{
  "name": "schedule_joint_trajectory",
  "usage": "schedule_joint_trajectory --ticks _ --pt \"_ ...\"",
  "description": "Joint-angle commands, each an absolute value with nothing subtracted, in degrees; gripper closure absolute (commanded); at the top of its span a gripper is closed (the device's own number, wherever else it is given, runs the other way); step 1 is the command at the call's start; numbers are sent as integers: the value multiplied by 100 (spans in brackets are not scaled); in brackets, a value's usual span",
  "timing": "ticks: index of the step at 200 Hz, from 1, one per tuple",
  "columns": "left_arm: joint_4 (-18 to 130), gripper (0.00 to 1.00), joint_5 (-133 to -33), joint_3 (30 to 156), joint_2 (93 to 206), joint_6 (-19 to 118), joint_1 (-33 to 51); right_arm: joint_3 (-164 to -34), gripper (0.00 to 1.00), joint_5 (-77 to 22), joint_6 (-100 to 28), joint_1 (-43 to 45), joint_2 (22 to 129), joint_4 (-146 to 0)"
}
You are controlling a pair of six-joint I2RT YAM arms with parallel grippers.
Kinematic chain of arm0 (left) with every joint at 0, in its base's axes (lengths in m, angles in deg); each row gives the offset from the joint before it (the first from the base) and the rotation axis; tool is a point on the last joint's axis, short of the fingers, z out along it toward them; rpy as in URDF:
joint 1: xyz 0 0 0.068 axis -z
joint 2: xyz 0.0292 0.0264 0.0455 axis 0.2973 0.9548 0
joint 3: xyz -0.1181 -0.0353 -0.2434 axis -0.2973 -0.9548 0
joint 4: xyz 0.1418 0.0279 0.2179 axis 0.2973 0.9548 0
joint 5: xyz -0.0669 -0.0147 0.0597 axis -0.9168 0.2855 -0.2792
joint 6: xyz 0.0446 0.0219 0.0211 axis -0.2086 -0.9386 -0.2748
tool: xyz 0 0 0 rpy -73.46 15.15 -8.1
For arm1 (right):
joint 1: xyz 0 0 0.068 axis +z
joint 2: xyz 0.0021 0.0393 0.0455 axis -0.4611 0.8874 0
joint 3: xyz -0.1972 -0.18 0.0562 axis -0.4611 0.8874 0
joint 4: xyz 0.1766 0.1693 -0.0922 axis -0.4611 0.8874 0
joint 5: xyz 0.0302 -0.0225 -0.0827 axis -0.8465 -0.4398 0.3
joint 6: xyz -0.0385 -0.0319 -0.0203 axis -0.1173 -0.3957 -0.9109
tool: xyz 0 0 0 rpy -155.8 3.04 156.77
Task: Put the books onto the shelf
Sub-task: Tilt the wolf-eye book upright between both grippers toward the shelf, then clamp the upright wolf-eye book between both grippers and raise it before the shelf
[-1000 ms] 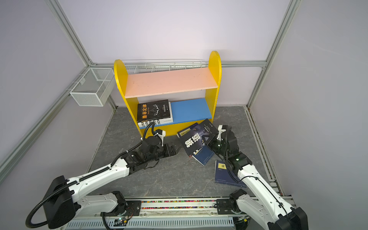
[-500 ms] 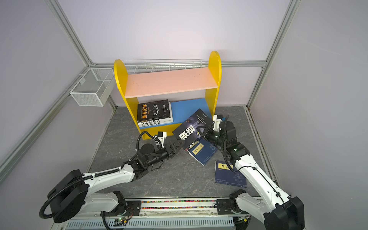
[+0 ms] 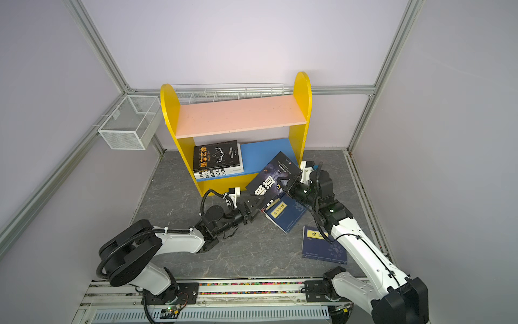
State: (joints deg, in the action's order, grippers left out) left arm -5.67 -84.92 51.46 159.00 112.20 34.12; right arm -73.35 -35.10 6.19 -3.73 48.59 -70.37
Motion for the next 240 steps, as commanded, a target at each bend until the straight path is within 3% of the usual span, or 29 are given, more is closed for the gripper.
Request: schedule_joint_trajectory --ticks 1,31,77,118,132,160,176,197,212,240 --pt "-1435 12 -8294 5218 16267 11533 3438 -7370 85 -3767 955 -325 4499 -7849" --pt "-2041 28 -8210 5251 16539 11720 3441 -6854 85 -3754 1193 -325 4366 -8163" --pt "-1984 74 -8201 5308 16429 11682 3434 -6581 85 -3653 1257 -320 4352 -8360" --pt "-1493 92 -8656 5502 16088 11385 3348 -6484 82 -3705 1276 -311 4512 -8316" --pt "-1126 100 -8829 5590 15883 11230 3296 -6461 75 -3813 1253 -315 4571 -8367" --pt "285 100 -8968 5649 15020 10553 3173 -6849 32 -3834 462 -360 4508 -7448" --pt "1758 100 -9145 5849 14247 9879 3092 -7170 18 -3917 -175 -498 4442 -6808" --pt "4705 100 -8654 6449 13058 8652 3078 -7290 11 -4505 -675 -823 4429 -6619" --pt "5934 100 -8380 6725 12303 8131 2967 -7292 9 -4879 -921 -1045 4524 -6645" --pt "7592 100 -9454 7329 11510 7599 2174 -7420 8 -6188 -986 -1244 4945 -7418"
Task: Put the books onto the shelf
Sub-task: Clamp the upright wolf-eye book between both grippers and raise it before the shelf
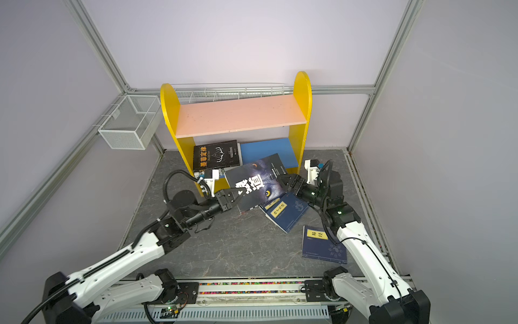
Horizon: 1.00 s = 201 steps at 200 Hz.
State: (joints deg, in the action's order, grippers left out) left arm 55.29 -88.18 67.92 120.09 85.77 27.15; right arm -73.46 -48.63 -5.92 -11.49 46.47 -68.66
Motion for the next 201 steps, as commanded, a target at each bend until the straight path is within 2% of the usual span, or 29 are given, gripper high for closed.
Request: schedule_joint_trajectory --ticks 1,16,34,76,93,118,141,160,201 --pt "7651 100 -9503 7349 11502 7585 2147 -7413 8 -6243 -974 -1244 4956 -7485" --pt "8221 100 -9993 7610 11363 7357 1874 -7171 8 -6904 -673 -1221 5055 -8476" --pt "8671 100 -10139 7850 11284 7068 1773 -7073 9 -7124 -703 -1156 5038 -8928" --pt "8573 100 -10539 8132 11634 6727 1604 -6900 15 -7572 -455 -790 5261 -9882" --pt "8186 100 -10790 8099 11770 6800 1560 -6909 17 -7491 -755 -703 5204 -9396" --pt "7976 100 -10864 8151 11891 6840 1545 -7075 17 -6674 -1854 -711 5000 -7642" --pt "7927 100 -10892 8217 11926 6859 1531 -7180 19 -6103 -2225 -745 4935 -6860" --pt "7907 100 -10924 8265 11923 6845 1527 -7014 18 -6159 -2110 -751 4934 -7062" --pt "8099 100 -10952 8455 11914 6633 1487 -6539 13 -7096 -1120 -736 5114 -8507"
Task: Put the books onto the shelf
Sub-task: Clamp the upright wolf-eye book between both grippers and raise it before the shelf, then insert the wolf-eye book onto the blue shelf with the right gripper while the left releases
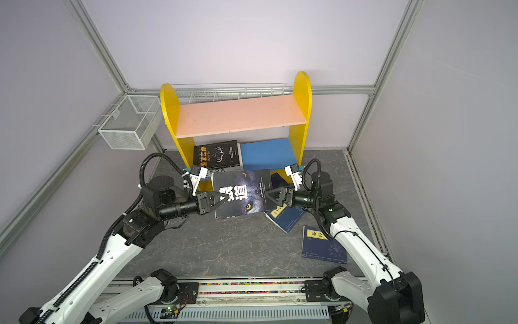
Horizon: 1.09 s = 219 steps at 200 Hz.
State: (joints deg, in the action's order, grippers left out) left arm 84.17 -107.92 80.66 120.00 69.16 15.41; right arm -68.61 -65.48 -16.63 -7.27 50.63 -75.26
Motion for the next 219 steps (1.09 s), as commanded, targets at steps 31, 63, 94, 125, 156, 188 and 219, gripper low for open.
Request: schedule_joint_trajectory --ticks 31,63,94,125,156,188,219 --pt "8026 100 -11205 8546 12012 6660 1470 -6271 21 -7510 -188 -646 5174 -9903" --pt "7957 100 -11186 8541 12069 6493 1452 -6246 41 -7635 367 -537 5132 -10425" --pt "7613 100 -11277 8450 12063 6492 1426 -6193 55 -7675 586 -435 5025 -10439" --pt "7464 100 -11303 8401 12082 6491 1373 -6164 56 -7671 514 -423 4942 -10205" --pt "7288 100 -11368 8336 12126 6517 1349 -6078 70 -7560 538 -423 4847 -10201" --pt "7367 100 -11310 8369 12240 6510 1303 -6088 79 -7340 510 -408 4744 -10003" --pt "7784 88 -10523 8465 12271 6446 1271 -6178 89 -6742 373 -395 4719 -9612"
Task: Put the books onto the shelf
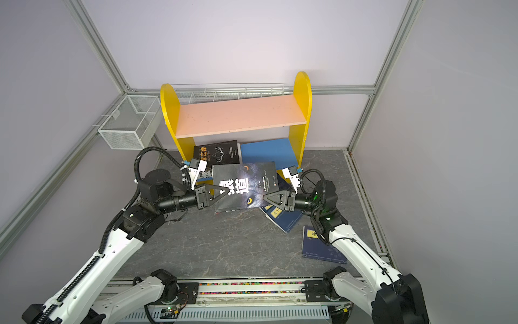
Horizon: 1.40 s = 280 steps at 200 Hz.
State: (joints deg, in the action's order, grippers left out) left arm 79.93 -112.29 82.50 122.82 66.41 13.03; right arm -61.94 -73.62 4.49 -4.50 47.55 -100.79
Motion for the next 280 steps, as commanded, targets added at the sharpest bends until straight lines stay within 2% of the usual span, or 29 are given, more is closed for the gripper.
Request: schedule_joint_trajectory --ticks 1,12,22,35,56,85,100,132,150,168,206,241,280 --pt "7799 87 -10481 8475 12273 6446 1273 -6182 90 -6718 373 -397 4725 -9614" --pt "8000 80 -10094 8568 12290 6439 1259 -6210 92 -6435 442 -366 4794 -9720" --pt "8114 67 -9799 8632 12293 6455 1258 -6274 93 -6302 566 -338 4925 -9969" --pt "8287 64 -9278 8698 12264 6510 1258 -6419 93 -6271 767 -305 5201 -10333" --pt "8676 50 -8350 8669 12041 6600 1258 -6779 93 -6376 1109 -281 5849 -10919" --pt "9128 29 -7583 8555 11480 6600 1258 -7290 94 -6502 1637 -286 6857 -11913" --pt "9505 22 -7164 8535 11153 6587 1258 -7723 94 -6537 1910 -285 7356 -12391" --pt "10287 19 -6294 8189 10348 6738 1258 -8263 93 -6680 2131 -287 8025 -12794" --pt "10634 12 -6024 7866 9873 6857 1258 -8552 93 -6694 2029 -286 8266 -12619" --pt "10861 0 -5858 7680 9562 6920 1258 -8926 93 -6697 1730 -281 8519 -12171" --pt "11046 1 -5346 7677 9711 6949 1258 -9636 92 -6643 881 -233 8844 -10988" --pt "10650 1 -5029 7911 10381 6540 1258 -10332 92 -6449 192 -95 9166 -9947" --pt "10050 1 -4973 8238 11256 6023 1220 -10992 92 -6378 106 -10 9646 -9712"
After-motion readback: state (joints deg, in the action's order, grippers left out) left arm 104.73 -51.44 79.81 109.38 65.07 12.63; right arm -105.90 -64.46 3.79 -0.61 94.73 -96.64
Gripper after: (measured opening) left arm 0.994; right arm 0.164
